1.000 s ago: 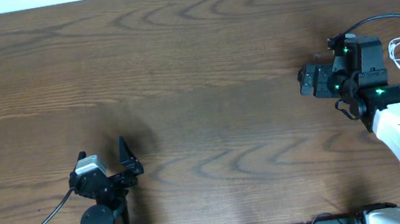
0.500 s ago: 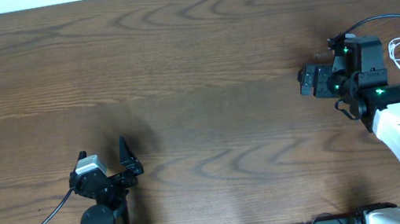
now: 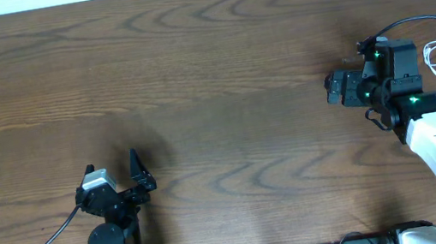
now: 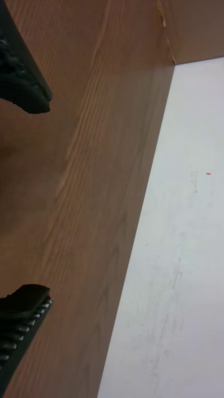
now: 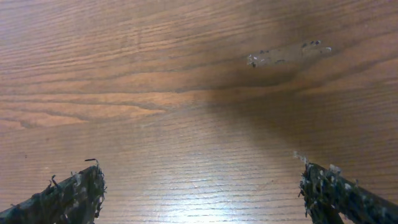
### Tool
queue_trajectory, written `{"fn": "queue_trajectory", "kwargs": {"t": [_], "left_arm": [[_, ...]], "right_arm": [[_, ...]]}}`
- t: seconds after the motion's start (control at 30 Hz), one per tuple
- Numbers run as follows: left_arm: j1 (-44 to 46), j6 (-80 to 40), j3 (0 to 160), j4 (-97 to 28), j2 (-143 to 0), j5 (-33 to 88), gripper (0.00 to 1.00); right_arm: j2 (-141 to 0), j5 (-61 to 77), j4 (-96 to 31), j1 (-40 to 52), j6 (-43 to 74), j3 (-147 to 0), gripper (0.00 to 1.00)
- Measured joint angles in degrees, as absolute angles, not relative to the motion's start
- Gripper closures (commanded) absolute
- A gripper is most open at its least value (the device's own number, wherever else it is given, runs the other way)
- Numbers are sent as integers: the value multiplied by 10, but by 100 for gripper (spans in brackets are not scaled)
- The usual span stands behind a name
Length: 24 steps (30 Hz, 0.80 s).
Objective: Untangle cables
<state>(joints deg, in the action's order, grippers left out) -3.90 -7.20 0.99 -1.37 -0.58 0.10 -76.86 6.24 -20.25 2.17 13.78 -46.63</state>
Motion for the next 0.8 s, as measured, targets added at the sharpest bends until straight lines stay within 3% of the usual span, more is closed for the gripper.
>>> {"fn": "queue_trajectory", "kwargs": {"t": [0.8], "left_arm": [[-39, -72, 10, -14, -6, 1, 7]], "right_arm": [[-769, 62, -203, 22, 138, -466, 1]]}}
